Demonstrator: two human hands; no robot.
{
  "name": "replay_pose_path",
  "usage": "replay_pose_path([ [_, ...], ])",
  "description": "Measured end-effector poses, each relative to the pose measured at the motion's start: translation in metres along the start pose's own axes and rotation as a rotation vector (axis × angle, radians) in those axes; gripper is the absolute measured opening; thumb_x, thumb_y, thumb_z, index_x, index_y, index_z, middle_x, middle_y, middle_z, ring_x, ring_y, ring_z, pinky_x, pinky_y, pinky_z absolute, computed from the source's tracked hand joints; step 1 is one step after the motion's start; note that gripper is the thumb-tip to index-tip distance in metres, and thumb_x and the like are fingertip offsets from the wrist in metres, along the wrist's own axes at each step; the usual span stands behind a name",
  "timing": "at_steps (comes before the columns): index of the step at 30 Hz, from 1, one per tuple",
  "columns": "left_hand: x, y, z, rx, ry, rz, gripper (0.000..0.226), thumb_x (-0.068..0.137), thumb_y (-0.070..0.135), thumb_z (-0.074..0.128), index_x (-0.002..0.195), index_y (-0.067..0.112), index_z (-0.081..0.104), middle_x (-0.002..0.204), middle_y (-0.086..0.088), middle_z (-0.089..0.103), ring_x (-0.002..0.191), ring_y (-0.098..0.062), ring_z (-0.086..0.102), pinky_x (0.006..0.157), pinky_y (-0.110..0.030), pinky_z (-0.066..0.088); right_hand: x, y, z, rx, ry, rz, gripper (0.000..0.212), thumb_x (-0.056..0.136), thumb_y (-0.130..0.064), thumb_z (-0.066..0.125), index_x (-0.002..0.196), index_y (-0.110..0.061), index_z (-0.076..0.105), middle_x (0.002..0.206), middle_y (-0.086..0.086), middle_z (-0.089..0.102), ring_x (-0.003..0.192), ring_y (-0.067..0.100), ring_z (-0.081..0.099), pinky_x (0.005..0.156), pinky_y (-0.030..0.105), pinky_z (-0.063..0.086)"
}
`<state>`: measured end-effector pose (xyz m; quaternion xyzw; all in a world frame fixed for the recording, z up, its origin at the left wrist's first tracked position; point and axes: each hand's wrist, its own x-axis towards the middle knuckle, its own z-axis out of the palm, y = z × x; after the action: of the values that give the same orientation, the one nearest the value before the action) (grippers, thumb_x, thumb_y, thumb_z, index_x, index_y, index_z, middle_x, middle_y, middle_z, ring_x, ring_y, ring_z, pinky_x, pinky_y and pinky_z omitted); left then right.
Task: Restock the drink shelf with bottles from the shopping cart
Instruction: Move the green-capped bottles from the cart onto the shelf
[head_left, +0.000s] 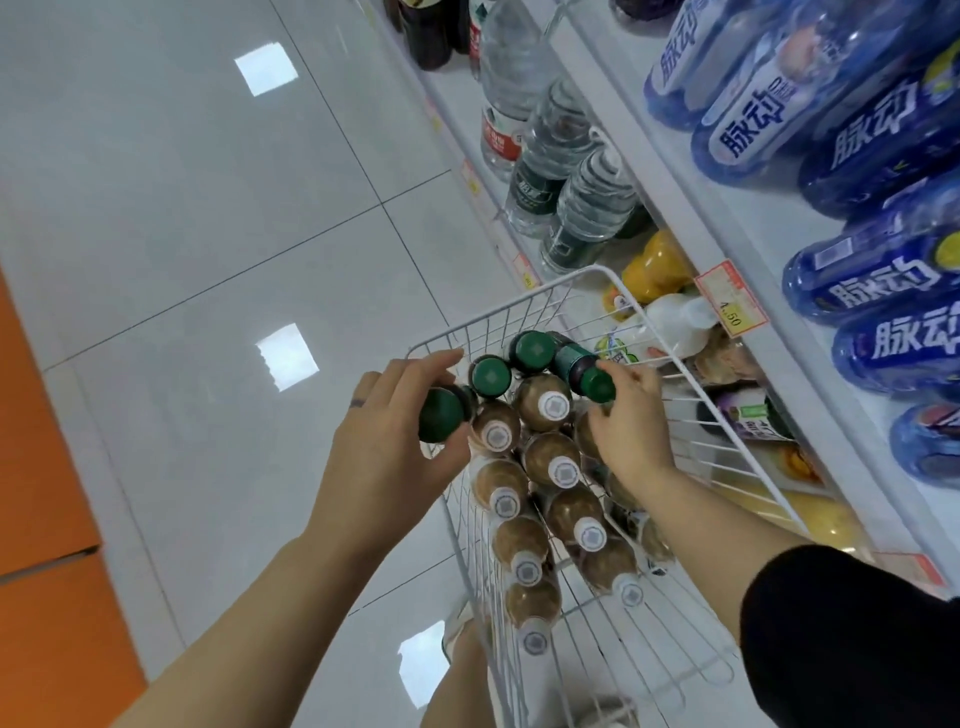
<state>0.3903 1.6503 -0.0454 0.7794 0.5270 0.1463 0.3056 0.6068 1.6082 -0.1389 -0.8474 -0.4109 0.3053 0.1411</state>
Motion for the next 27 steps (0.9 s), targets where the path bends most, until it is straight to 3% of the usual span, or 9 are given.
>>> replay_pose_path([
  [3,-0.002,0.005,0.002,-0.038,0.002,-0.021,0.056,0.074,0.021,0.074,0.124,0.027,0.049,0.106,0.009,0.057,0.093,-0.013,0.047,0.076,-0.011,0.034,0.016,-0.003,0.007,-0.112,-0.040,-0.102,0.056,0.084,0.002,0.054,0.136,-0.016,0.043,0.138,0.009,0.039,0.118,0.029,0.048,0.099,0.037,0.040],
  [7,-0.003,0.014,0.001,-0.056,-0.008,-0.019,0.055,0.074,0.020,0.074,0.123,0.029,0.049,0.107,0.015,0.052,0.096,-0.013,0.047,0.078,-0.015,0.038,0.022,-0.014,-0.006,-0.174,-0.013,-0.153,0.046,0.085,-0.004,0.055,0.129,-0.021,0.051,0.126,0.009,0.046,0.106,0.031,0.054,0.087,0.037,0.046],
  [11,-0.004,0.040,-0.012,-0.069,-0.015,0.011,0.056,0.075,0.018,0.073,0.125,0.027,0.050,0.108,0.013,0.052,0.100,-0.014,0.046,0.082,-0.030,0.048,-0.018,-0.026,-0.048,-0.138,0.138,-0.197,0.038,0.083,-0.023,0.060,0.120,-0.023,0.055,0.115,0.003,0.048,0.094,0.027,0.057,0.074,0.034,0.048],
  [14,-0.004,0.076,-0.030,-0.077,-0.010,0.069,0.052,0.077,0.023,0.071,0.124,0.028,0.051,0.111,0.009,0.056,0.100,-0.012,0.047,0.085,-0.027,0.045,-0.059,-0.034,-0.100,0.003,0.312,-0.224,0.041,0.077,-0.029,0.067,0.115,-0.020,0.057,0.113,0.003,0.055,0.098,0.024,0.057,0.077,0.034,0.048],
  [16,-0.006,0.108,-0.044,-0.099,0.006,0.133,0.050,0.077,0.023,0.071,0.123,0.029,0.051,0.109,0.013,0.056,0.099,-0.010,0.047,0.084,-0.023,0.043,-0.087,-0.039,-0.142,0.134,0.410,-0.269,0.040,0.073,-0.035,0.068,0.108,-0.017,0.061,0.104,0.002,0.060,0.094,0.021,0.059,0.078,0.032,0.048],
  [19,-0.016,0.162,-0.067,-0.132,0.040,0.264,0.049,0.076,0.021,0.072,0.121,0.028,0.053,0.104,0.017,0.056,0.095,-0.003,0.043,0.080,-0.008,0.036,-0.134,-0.045,-0.210,0.258,0.565,-0.382,0.032,0.069,-0.044,0.063,0.087,-0.017,0.063,0.080,-0.006,0.057,0.075,0.007,0.054,0.068,0.016,0.045],
  [21,-0.028,0.202,-0.082,-0.169,0.093,0.370,0.047,0.075,0.026,0.073,0.118,0.027,0.055,0.100,0.020,0.055,0.093,0.001,0.042,0.082,-0.004,0.033,-0.169,-0.047,-0.254,0.297,0.683,-0.419,0.028,0.068,-0.044,0.064,0.079,-0.018,0.062,0.071,-0.006,0.056,0.069,0.007,0.054,0.062,0.011,0.043],
  [24,-0.052,0.266,-0.102,-0.270,0.184,0.540,0.041,0.074,0.037,0.064,0.114,0.030,0.055,0.099,0.025,0.051,0.095,-0.004,0.050,0.084,-0.009,0.038,-0.223,-0.045,-0.314,0.366,0.820,-0.438,0.028,0.066,-0.044,0.065,0.078,-0.019,0.062,0.071,-0.001,0.060,0.068,0.013,0.058,0.064,0.022,0.048],
  [27,-0.084,0.331,-0.121,-0.364,0.283,0.724,0.035,0.077,0.034,0.061,0.112,0.028,0.055,0.099,0.024,0.051,0.093,-0.009,0.056,0.081,-0.023,0.047,-0.281,-0.039,-0.368,0.365,0.963,-0.498,0.020,0.068,-0.044,0.066,0.078,-0.029,0.057,0.071,0.001,0.060,0.066,0.012,0.057,0.062,0.020,0.047],
])
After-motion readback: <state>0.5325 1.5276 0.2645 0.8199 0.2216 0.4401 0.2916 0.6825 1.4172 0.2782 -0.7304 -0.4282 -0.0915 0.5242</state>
